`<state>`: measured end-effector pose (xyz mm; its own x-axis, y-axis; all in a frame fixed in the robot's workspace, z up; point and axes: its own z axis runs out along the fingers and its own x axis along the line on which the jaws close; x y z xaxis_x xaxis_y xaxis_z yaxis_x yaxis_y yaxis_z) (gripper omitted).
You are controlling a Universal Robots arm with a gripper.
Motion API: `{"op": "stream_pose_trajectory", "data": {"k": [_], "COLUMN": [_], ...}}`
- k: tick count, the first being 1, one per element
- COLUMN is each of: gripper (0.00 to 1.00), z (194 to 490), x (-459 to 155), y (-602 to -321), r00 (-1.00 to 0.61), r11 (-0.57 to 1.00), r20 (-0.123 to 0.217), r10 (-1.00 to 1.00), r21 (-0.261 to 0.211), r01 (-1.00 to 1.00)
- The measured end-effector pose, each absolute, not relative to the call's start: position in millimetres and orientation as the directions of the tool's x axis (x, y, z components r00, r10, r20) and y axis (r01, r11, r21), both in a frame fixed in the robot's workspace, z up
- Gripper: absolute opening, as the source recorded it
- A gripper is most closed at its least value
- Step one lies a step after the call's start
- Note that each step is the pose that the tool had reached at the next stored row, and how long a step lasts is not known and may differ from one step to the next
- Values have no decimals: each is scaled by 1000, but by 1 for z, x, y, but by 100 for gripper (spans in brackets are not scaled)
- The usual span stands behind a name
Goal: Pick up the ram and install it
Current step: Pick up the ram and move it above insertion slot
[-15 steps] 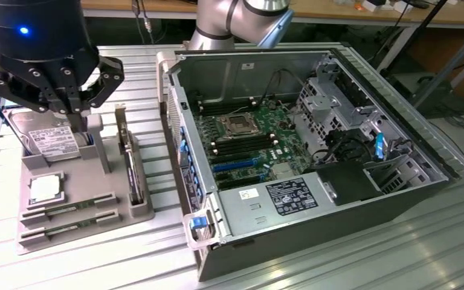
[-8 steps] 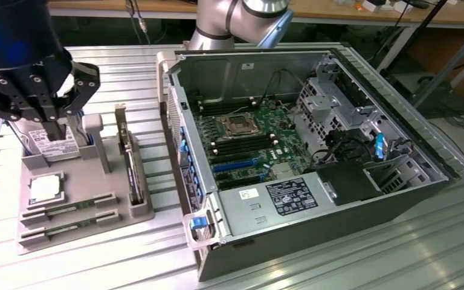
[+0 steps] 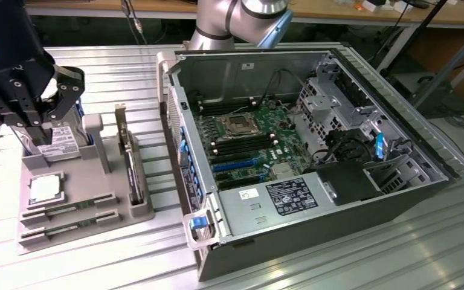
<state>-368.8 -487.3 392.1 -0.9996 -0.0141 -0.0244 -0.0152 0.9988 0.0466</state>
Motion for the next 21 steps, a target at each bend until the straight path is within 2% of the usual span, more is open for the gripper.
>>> {"op": "stream_pose_trajectory", "data": {"k": [11, 21], "gripper": [10, 10], "z": [392, 392], "x": [-369, -369], "y": [-487, -487], "r00": [-999, -938], "r11": [999, 936], "r20": [-24, -24], "r10": [-21, -347], "r21": [47, 47], "r01": [-22, -348]}}
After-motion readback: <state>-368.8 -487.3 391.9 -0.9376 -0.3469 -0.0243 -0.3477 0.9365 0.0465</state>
